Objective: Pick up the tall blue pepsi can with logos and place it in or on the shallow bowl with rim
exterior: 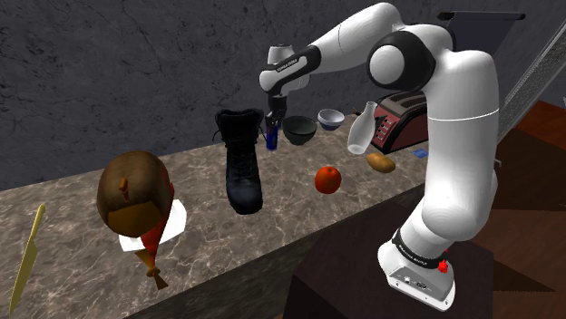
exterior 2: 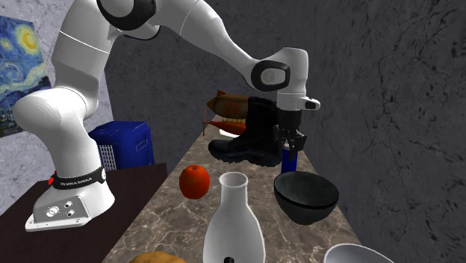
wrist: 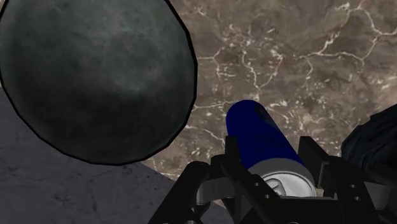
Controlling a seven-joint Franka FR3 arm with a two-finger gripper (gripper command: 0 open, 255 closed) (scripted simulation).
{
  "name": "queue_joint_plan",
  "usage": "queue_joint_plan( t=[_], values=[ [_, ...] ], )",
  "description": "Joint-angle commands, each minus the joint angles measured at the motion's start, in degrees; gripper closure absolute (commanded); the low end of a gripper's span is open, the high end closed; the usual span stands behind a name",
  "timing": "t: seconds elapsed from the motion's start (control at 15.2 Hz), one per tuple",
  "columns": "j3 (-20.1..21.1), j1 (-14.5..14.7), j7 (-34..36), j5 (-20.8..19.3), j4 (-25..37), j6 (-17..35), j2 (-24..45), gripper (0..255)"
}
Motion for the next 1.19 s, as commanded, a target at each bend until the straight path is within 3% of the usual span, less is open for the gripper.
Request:
queue_joint_plan(
  t=[0.0, 1.12],
  values=[
    [-0.1, 0.0, 0.0, -0.1, 0.5, -1.2, -0.7, 255],
    [-0.5, 0.2, 0.6, -0.9, 6.5, -12.2, -5.7, 255]
  ],
)
